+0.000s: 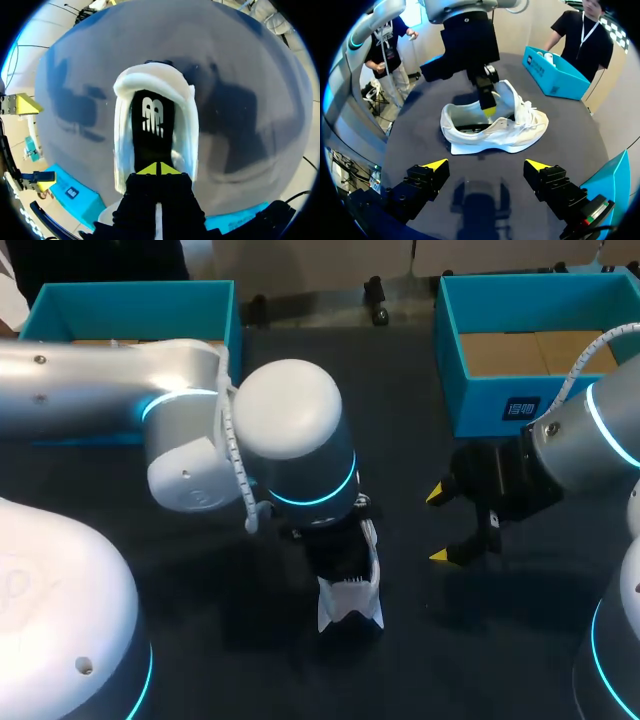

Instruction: Take the shoe out of the shoebox, open the shoe tongue, remove and reinsert the insole, then place the shoe into the shoebox

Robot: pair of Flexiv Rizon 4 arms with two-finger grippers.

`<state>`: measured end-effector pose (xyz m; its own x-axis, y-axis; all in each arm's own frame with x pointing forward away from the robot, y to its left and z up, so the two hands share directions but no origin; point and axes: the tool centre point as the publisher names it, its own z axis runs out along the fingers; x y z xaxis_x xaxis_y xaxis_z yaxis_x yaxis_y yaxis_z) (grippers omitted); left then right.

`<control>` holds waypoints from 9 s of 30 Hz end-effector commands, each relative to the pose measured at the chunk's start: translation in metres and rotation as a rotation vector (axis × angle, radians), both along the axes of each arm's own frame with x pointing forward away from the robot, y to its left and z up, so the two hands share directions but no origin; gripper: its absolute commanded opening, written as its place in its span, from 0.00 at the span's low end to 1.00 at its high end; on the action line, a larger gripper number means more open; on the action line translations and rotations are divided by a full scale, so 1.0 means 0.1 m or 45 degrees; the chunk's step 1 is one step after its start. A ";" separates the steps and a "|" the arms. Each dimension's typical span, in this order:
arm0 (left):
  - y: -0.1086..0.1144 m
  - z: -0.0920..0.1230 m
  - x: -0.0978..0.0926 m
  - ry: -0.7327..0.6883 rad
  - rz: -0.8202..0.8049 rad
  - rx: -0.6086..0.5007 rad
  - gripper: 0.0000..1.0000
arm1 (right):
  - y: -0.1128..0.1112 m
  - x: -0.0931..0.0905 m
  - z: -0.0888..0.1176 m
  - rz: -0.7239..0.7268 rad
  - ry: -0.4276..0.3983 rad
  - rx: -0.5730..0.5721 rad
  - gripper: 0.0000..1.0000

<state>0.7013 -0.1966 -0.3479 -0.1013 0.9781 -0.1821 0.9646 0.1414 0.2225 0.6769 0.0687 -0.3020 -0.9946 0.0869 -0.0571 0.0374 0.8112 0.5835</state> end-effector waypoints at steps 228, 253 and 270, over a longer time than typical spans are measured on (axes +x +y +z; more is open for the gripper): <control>0.01 0.53 0.00 0.394 0.388 -0.023 1.00 | 0.00 -0.02 0.00 -0.001 -0.004 0.001 1.00; 0.26 0.61 -0.26 0.232 1.554 -0.083 1.00 | 0.00 -0.02 0.00 -0.001 -0.004 0.001 1.00; 0.32 0.53 -0.78 0.293 1.913 -0.326 1.00 | 0.00 -0.02 0.00 -0.001 -0.004 0.001 1.00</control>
